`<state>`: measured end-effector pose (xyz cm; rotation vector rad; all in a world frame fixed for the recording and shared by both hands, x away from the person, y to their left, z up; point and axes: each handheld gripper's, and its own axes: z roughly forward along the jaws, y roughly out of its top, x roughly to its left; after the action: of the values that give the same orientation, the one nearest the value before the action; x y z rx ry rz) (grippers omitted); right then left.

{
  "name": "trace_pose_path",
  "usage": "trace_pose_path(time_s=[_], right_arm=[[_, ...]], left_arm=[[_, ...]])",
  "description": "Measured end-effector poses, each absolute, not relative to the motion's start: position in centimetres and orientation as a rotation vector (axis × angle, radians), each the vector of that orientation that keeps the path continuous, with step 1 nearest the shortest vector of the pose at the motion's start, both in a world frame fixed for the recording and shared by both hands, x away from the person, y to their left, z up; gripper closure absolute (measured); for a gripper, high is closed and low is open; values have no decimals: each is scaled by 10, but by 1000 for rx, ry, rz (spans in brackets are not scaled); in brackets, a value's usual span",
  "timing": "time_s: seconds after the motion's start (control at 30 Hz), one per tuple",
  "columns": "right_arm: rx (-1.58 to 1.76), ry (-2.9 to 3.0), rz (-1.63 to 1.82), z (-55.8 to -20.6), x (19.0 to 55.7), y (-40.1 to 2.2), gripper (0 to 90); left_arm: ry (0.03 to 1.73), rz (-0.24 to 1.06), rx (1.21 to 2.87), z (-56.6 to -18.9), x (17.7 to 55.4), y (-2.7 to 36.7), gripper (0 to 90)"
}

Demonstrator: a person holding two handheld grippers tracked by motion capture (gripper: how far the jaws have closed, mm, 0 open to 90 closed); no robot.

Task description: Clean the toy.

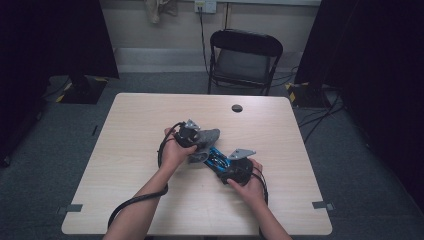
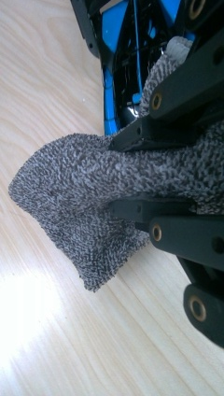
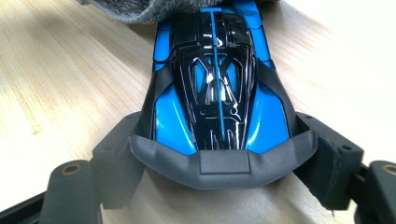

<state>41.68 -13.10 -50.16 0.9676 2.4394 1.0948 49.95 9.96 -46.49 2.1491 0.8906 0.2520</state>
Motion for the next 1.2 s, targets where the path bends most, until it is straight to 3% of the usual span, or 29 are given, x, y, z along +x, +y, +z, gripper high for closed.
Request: trace_pose_path(time_s=[0.43,0.77,1.2], right_arm=[[967,2439,1096,-502,417,-131,241],[970,2438,1096,-502,417,-131,240],[967,2438,1095,-502,417,-131,241]], left_arm=[[921,231,2110,-458,495,117,711],[770,128,2085,-442,463,93,710],[653,23,2150,-451,439,51,709]])
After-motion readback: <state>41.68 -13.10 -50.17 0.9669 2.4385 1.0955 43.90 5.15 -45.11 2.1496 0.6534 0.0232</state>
